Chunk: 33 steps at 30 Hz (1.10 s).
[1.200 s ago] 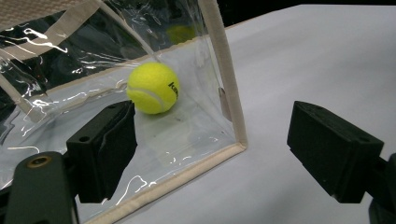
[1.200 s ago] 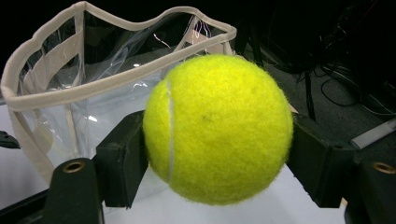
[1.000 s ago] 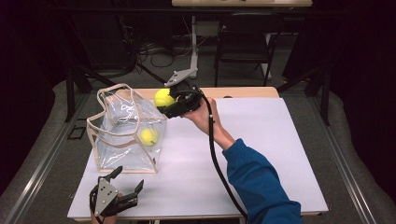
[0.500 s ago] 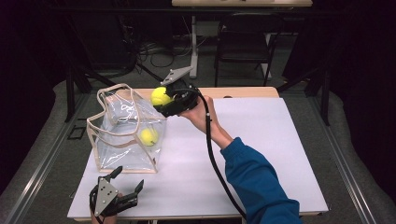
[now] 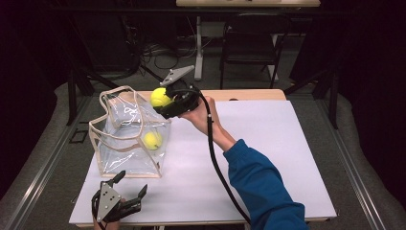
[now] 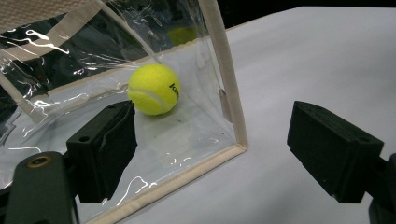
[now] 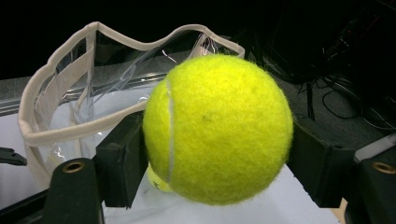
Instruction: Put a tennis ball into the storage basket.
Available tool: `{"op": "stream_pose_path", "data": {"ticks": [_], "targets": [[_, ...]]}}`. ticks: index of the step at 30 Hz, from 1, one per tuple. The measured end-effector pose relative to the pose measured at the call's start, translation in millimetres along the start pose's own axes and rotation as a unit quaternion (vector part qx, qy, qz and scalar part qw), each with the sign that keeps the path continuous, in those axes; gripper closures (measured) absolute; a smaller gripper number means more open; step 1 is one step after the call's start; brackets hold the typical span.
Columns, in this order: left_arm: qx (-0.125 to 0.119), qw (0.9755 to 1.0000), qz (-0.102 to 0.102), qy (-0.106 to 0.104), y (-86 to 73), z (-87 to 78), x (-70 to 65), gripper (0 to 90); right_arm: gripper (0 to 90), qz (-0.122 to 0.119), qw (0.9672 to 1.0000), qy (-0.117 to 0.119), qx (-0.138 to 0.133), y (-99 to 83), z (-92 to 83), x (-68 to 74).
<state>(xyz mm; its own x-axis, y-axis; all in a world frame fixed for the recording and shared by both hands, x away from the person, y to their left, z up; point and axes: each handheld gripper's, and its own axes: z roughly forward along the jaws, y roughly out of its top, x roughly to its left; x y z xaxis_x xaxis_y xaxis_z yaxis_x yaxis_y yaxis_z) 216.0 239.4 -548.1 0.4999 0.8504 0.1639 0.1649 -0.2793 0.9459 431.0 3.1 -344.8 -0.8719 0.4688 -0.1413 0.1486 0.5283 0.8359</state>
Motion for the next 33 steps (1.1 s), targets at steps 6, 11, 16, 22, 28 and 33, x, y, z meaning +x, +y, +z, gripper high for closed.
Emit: {"op": "stream_pose_path", "data": {"ticks": [6, 11, 16, 22, 28, 33], "targets": [[-0.002, 1.0000, 0.000, 0.000, 0.4, 0.1, -0.4, 16.0, 26.4, -0.006, 1.0000, 0.000, 0.000, 5.0, 1.5, 3.8], [-0.002, 1.0000, 0.000, 0.000, 0.1, -0.4, 0.1, 16.0, 26.4, -0.008, 1.0000, 0.001, -0.003, 7.3, 2.5, 4.8], [-0.001, 1.0000, 0.002, -0.001, 0.5, -0.3, -0.4, 16.0, 26.4, -0.008, 1.0000, 0.001, -0.003, 7.4, 4.6, 5.5], [-0.001, 1.0000, 0.000, 0.000, 0.2, -0.4, 0.0, 16.0, 26.4, -0.009, 0.9999, 0.000, -0.005, 8.5, 6.2, 5.7], [-0.002, 1.0000, 0.001, 0.000, 0.5, -0.6, -0.2, 16.0, 26.4, -0.010, 0.9999, 0.001, -0.007, 10.2, 8.0, 6.8], [-0.002, 1.0000, -0.001, 0.001, 0.2, -0.7, 0.2, 16.1, 26.4, -0.011, 0.9999, 0.002, -0.010, 13.7, 9.0, 7.7]]}}
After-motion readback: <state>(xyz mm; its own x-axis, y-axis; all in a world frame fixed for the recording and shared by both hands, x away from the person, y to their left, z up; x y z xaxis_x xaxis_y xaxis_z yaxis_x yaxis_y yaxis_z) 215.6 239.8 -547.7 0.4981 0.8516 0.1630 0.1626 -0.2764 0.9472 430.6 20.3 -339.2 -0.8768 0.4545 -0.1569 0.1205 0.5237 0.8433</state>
